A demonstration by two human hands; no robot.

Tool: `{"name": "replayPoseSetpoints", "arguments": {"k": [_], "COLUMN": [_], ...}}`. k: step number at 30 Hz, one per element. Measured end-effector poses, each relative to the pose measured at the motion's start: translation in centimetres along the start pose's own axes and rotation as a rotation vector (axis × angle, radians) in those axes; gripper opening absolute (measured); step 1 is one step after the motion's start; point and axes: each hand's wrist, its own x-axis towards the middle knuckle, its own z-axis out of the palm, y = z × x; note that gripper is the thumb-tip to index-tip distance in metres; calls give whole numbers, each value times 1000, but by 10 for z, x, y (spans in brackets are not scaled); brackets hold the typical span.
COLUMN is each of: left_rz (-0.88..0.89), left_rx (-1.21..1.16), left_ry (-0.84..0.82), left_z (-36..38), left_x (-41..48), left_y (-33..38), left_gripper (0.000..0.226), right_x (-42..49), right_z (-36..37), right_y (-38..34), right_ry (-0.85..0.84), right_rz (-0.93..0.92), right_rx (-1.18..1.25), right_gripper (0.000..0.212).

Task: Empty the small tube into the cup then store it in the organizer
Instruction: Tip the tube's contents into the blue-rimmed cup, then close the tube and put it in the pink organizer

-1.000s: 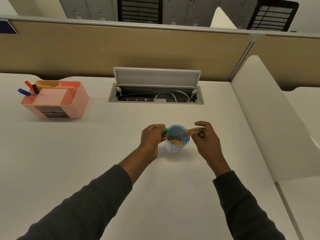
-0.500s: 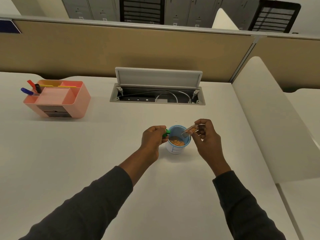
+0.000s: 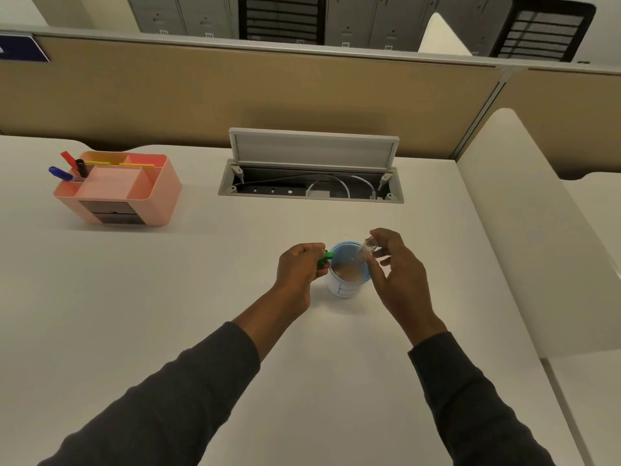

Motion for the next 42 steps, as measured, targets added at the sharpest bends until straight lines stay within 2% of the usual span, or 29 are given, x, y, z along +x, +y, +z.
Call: {"name": "replayPoseSetpoints", "arguments": {"k": [2,6,12,16,20,22,29,38,42], "left_rz": [-3,4,9,22,74,111,208,357,412], "left_rx": [1,-8,-13,-19,-21,-22,-39,85,114], "left_ry": [5,3,-15,-43,-100,-127,-142,-157,-151], "left_z": [0,0,0,-1,-9,-14,-38,-68,-89], "left_x": [0,-1,-6,-13,-24,-31,-55,-84,-97], "left_y": [1,2,3,6,12,14,20,30,39], "left_gripper": [16,18,16,14,14,14,18,23,24], "right_x": [-3,-2,1,0,-6,-13,-32,-47,-56], "right_z": [3,2,4,3,-2,-3,2,10,9], "right_y": [0,-2,-4,-8,-21,-31,-63,-97,-116], "right_ry": [-30,75,67,156,174,151,109,57,21], "right_rz": [-6,-39,-11,102,437,478,421,321,161], "right_rx": [-37,-2,47,233,674,797,823,768,620], "right_gripper": [40,43,43,37,29,26,20,24,18]}}
